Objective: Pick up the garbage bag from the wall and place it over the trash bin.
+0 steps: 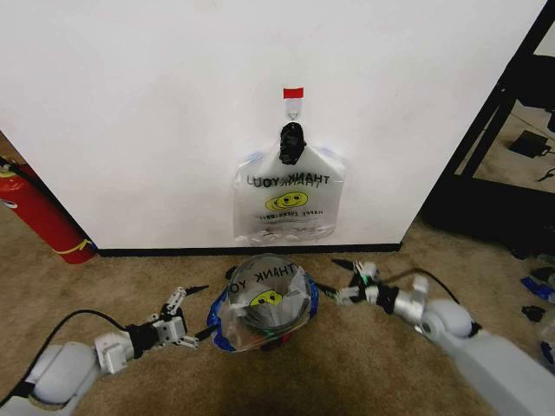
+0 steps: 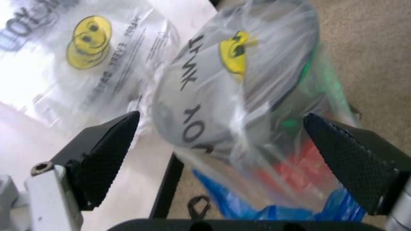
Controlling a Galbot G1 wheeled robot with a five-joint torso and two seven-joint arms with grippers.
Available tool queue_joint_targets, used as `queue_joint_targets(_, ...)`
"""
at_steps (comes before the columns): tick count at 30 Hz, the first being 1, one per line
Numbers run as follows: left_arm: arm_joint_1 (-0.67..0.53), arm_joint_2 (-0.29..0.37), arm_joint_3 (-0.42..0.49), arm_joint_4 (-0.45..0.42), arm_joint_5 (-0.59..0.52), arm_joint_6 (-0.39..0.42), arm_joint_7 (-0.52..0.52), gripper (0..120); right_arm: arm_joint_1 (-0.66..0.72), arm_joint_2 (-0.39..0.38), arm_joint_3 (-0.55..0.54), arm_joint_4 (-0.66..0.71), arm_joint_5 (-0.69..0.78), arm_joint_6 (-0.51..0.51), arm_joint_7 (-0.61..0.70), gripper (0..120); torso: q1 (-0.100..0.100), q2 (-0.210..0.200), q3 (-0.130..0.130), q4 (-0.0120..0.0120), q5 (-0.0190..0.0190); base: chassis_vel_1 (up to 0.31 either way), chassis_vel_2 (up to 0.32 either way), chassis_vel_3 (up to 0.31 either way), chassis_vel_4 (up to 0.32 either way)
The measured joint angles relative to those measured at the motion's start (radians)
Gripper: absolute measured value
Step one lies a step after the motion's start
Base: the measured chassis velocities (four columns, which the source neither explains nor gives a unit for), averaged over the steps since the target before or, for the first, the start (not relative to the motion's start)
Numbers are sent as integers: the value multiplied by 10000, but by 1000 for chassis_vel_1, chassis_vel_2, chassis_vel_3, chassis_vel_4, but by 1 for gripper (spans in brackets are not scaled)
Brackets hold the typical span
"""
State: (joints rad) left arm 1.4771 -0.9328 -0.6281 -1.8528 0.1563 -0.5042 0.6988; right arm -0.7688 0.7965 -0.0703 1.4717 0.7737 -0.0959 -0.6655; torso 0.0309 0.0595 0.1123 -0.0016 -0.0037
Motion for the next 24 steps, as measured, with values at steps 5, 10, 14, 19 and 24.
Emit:
queue_joint_targets(5,14,-414,-19,3,416,-184,-48,100,2076,721,-1365,-1241,315,-1085,-481,100,0,-1,1,1,2,0,0,0,0)
queue_joint_targets(10,195,-928,-181,156,677,-371,-252,100,5112,2236,-3116,-3153,452,-1856,-1035,100,1,-1,1,10,-3,0,0,0,0)
queue_joint_targets(14,268,-1105,-281,207,720,-464,-406,100,6192,2980,-4059,-4250,282,-2102,-1304,100,1,-1,1,5,-5,0,0,0,0)
queue_joint_targets(19,364,-1382,-350,264,897,-587,-718,100,7094,3642,-5016,-5419,-497,-2339,-2588,100,1,-1,0,0,-3,0,0,0,0)
queue_joint_targets(24,309,-1477,-312,422,993,-667,-924,100,7313,3794,-5397,-5782,-1080,-2313,-3108,100,1,-1,0,-3,0,0,0,0,0)
